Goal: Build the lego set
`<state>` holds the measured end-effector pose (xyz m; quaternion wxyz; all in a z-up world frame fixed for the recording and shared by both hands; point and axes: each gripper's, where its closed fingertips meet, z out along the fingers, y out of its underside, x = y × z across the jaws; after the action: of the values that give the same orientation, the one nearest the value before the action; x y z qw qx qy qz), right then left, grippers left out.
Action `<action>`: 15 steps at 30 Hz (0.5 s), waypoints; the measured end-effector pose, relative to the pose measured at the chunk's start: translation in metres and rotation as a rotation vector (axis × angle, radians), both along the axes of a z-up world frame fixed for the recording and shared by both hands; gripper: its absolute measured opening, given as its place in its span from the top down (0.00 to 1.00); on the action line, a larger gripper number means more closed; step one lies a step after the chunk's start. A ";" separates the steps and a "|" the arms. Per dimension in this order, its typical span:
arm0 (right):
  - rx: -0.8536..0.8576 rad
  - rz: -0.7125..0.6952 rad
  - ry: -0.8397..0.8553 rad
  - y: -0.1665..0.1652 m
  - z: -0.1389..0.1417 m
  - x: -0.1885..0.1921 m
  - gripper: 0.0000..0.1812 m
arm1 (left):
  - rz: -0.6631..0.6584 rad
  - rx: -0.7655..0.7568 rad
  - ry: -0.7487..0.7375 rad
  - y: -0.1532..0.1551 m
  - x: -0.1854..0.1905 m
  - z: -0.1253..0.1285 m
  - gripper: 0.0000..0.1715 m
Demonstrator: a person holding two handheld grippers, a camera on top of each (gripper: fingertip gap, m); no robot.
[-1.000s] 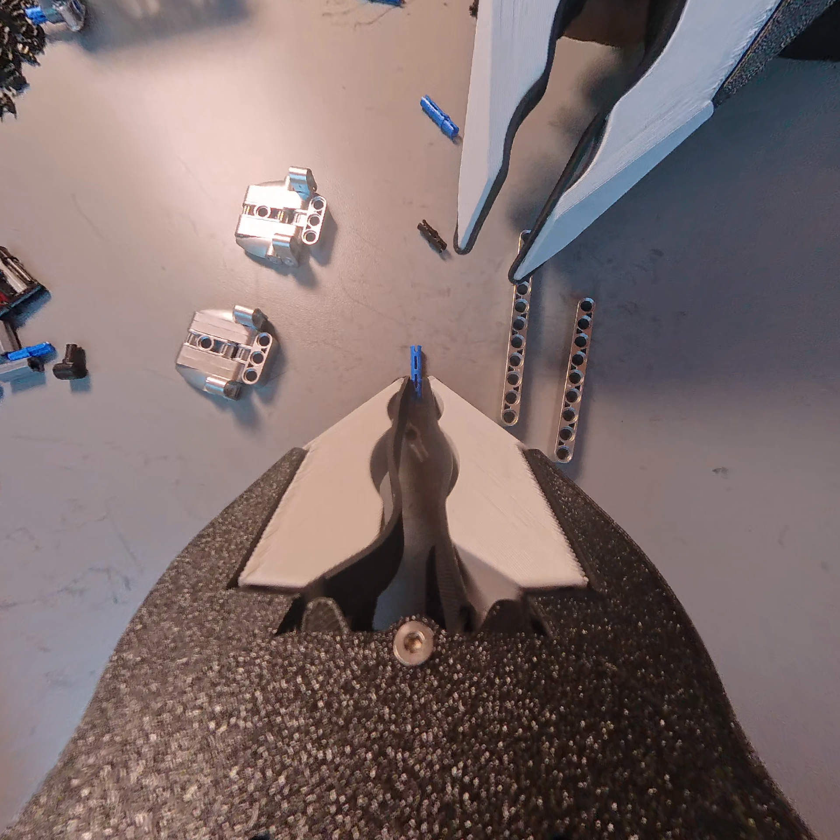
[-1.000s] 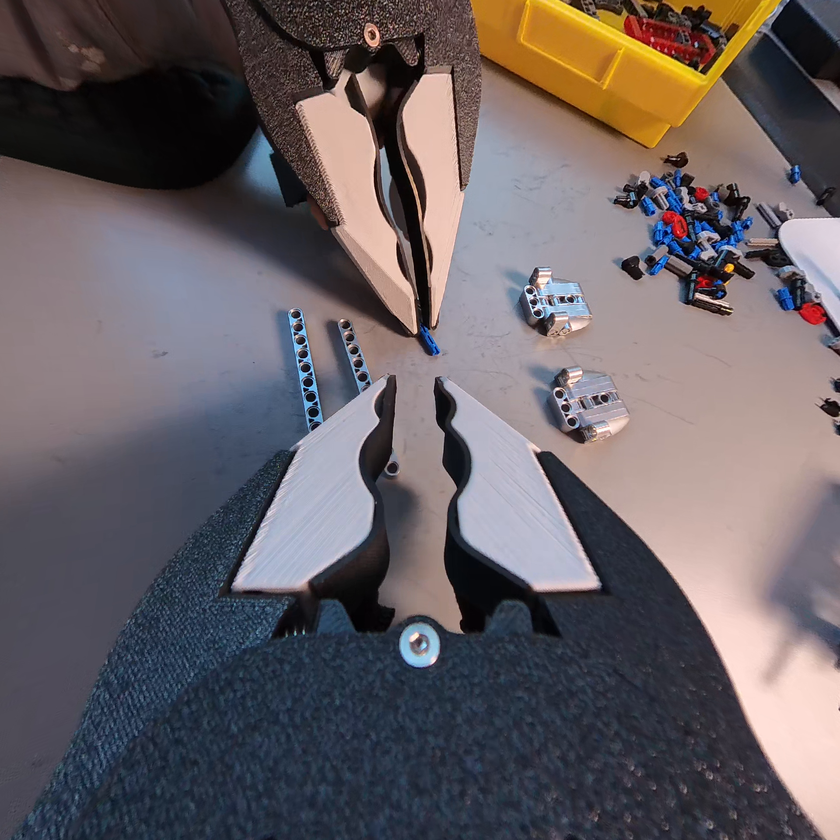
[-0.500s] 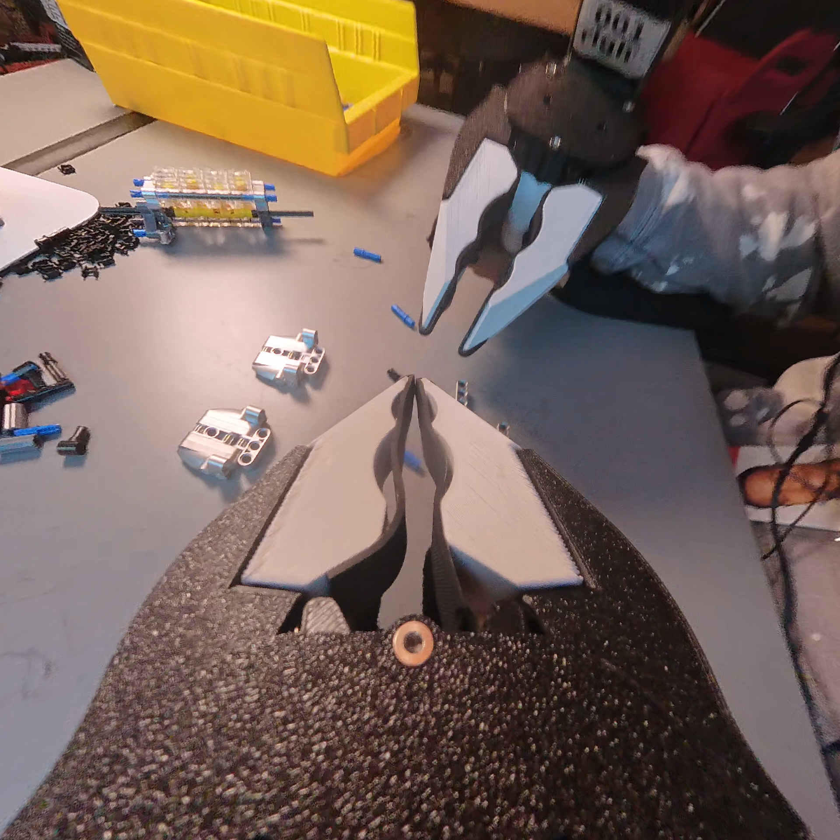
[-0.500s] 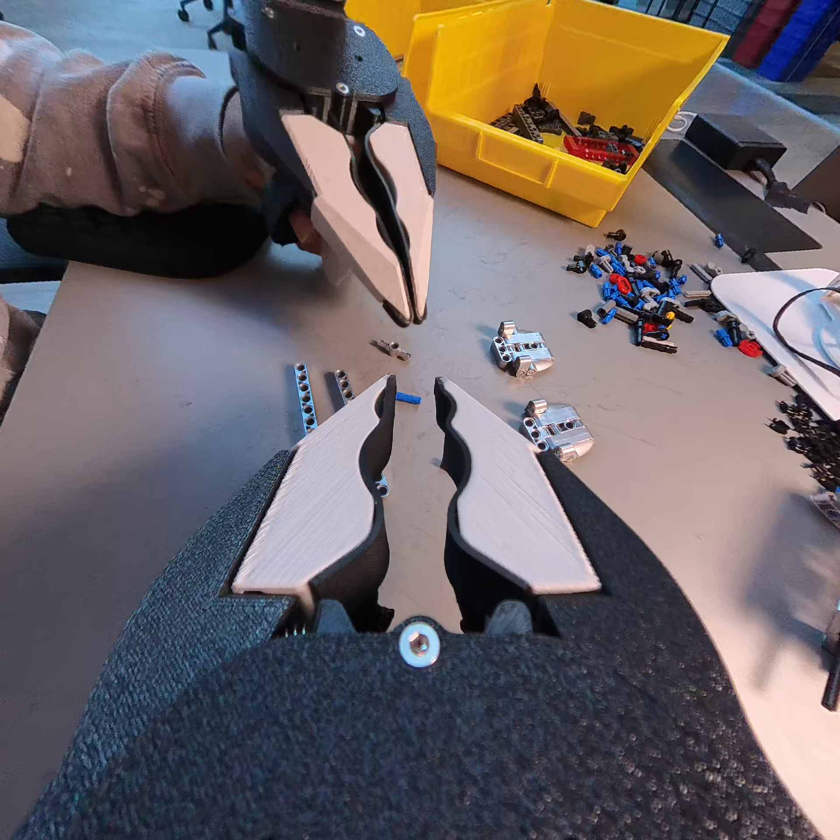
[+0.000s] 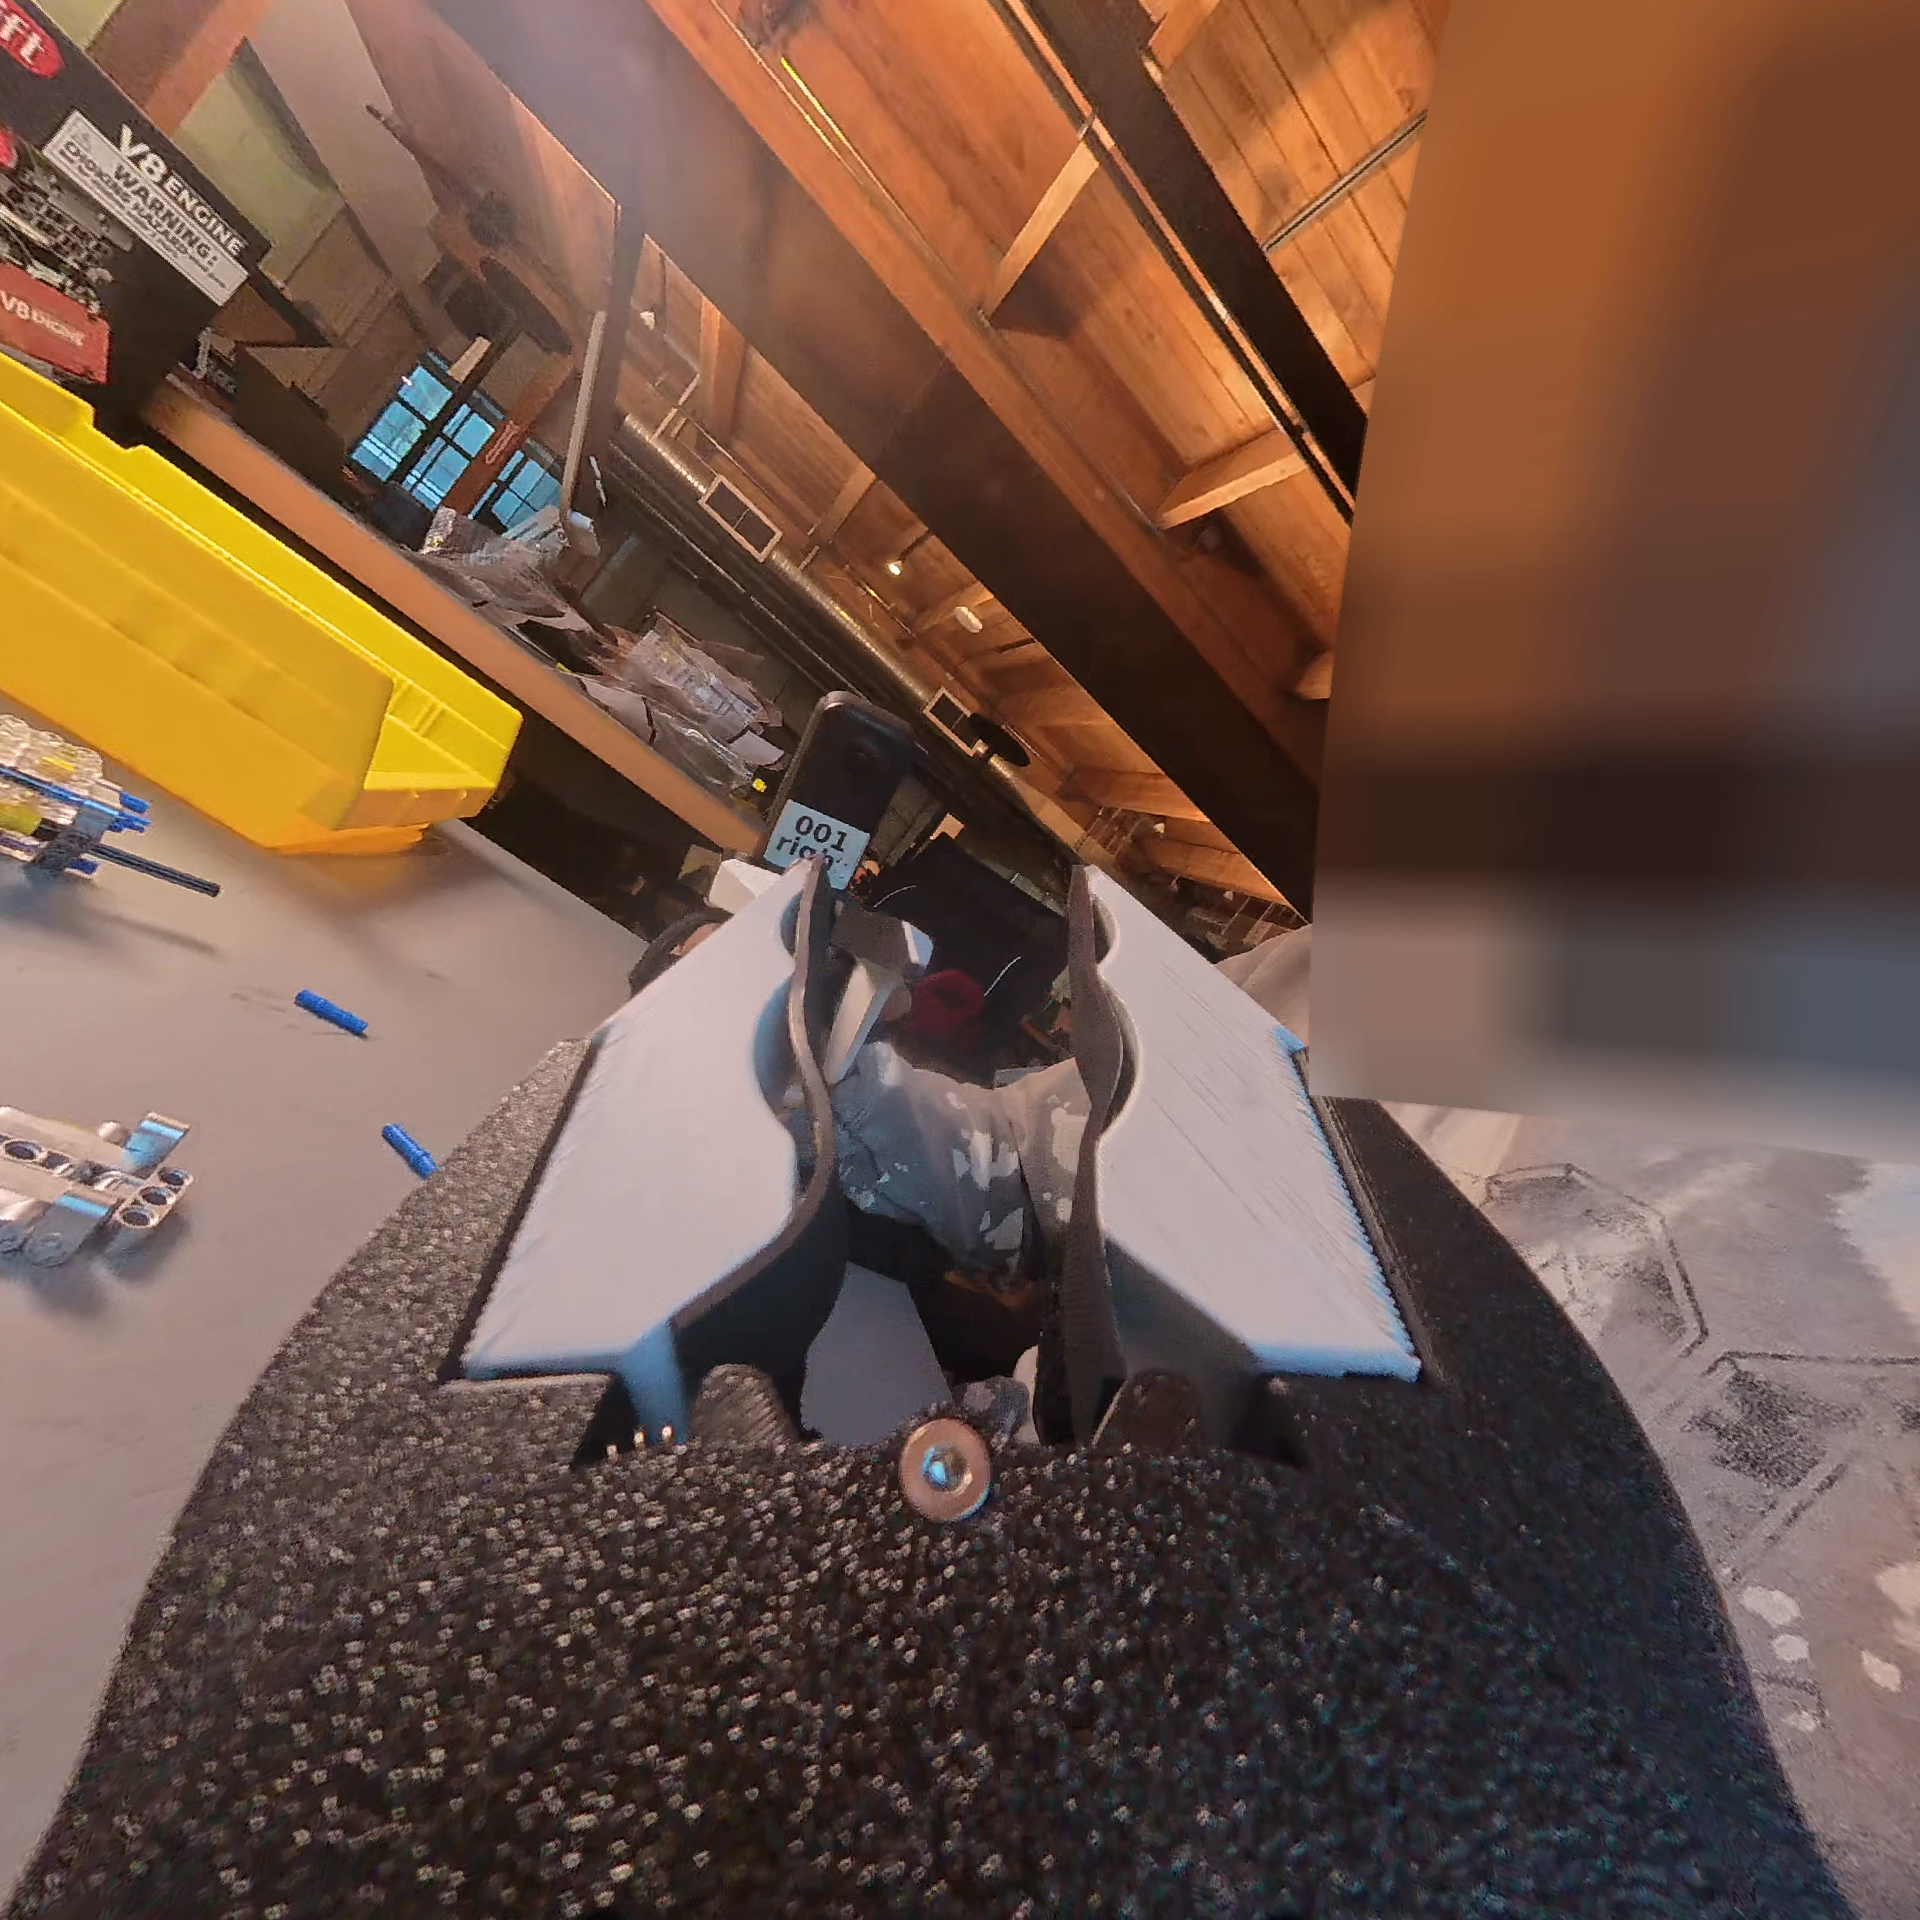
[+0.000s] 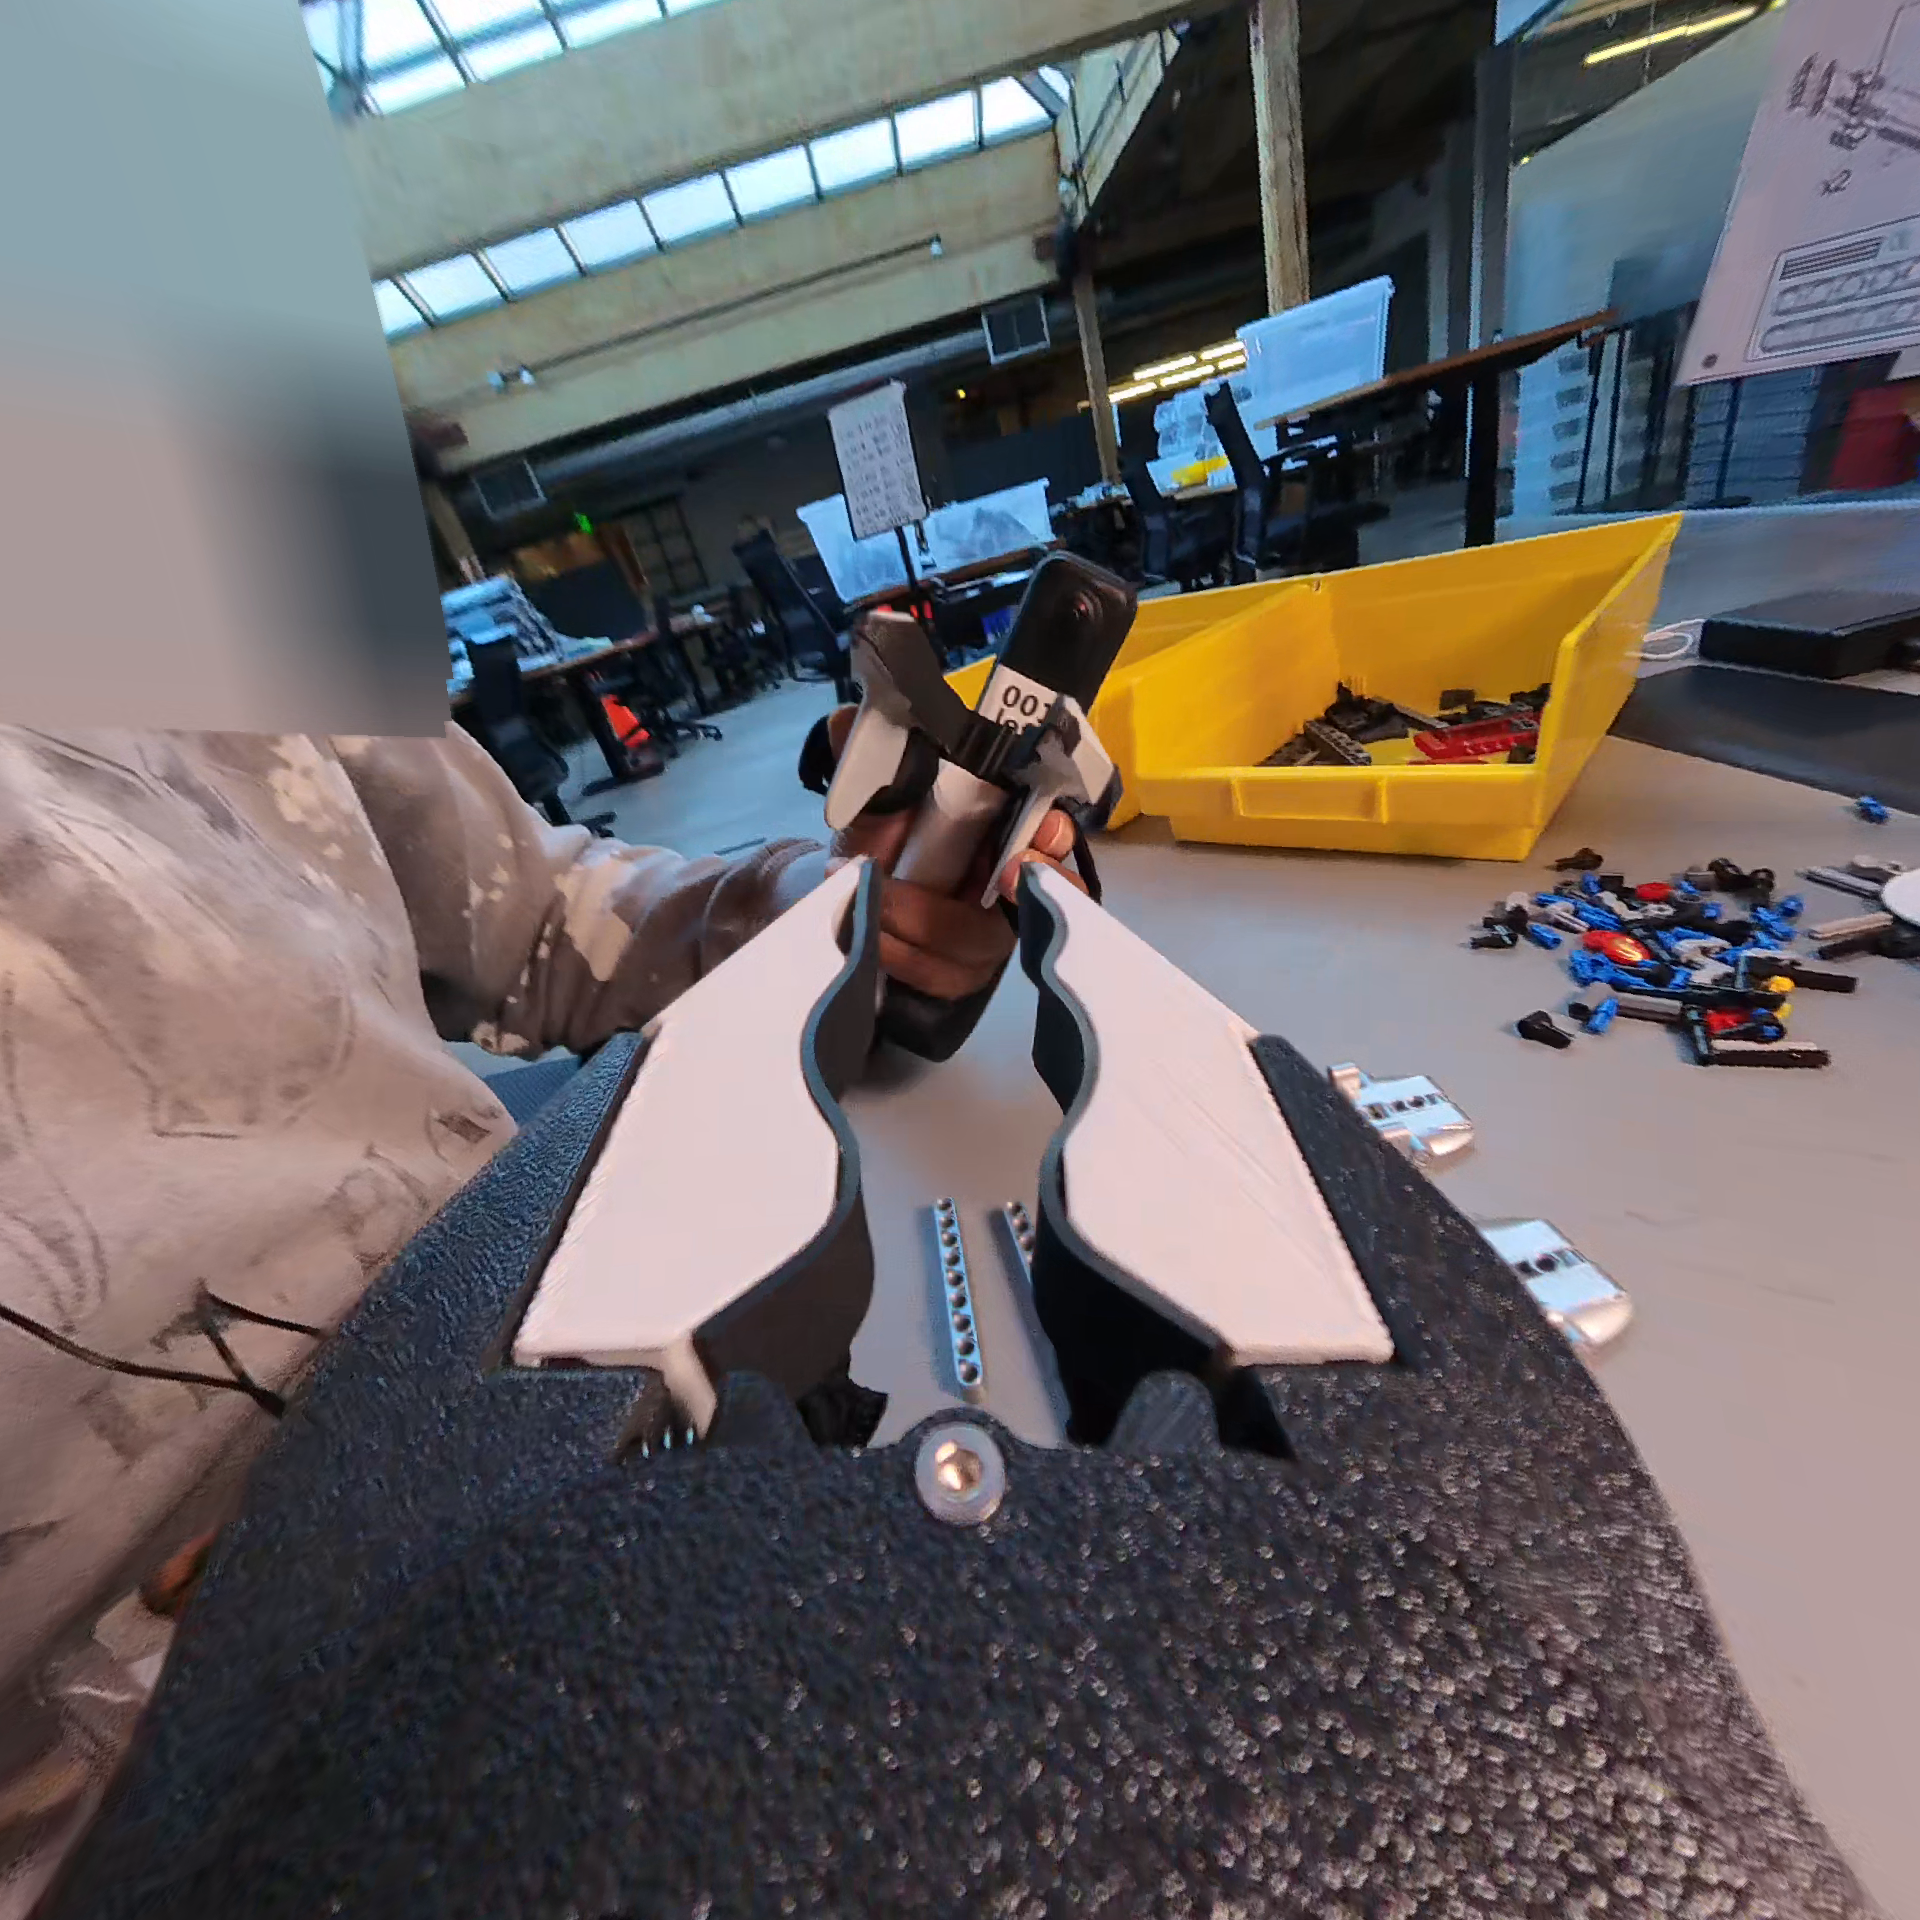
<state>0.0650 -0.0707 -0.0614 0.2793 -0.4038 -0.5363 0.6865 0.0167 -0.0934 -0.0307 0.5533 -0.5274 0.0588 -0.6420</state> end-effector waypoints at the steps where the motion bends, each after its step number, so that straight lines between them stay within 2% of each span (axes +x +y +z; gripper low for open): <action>1: -0.029 0.008 0.008 0.001 0.003 0.001 0.86 | -0.002 -0.002 -0.002 0.000 0.000 0.000 0.74; 8: -0.196 0.070 0.040 0.006 0.016 0.007 0.83 | 0.000 -0.023 -0.004 0.001 0.001 -0.001 0.72; 15: -0.285 0.110 0.046 0.008 0.020 0.009 0.81 | 0.019 -0.045 -0.007 0.004 0.000 -0.003 0.71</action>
<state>0.0740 -0.0629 -0.0411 0.1931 -0.3935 -0.4481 0.7791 0.0164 -0.0893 -0.0339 0.5476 -0.5381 0.0376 -0.6397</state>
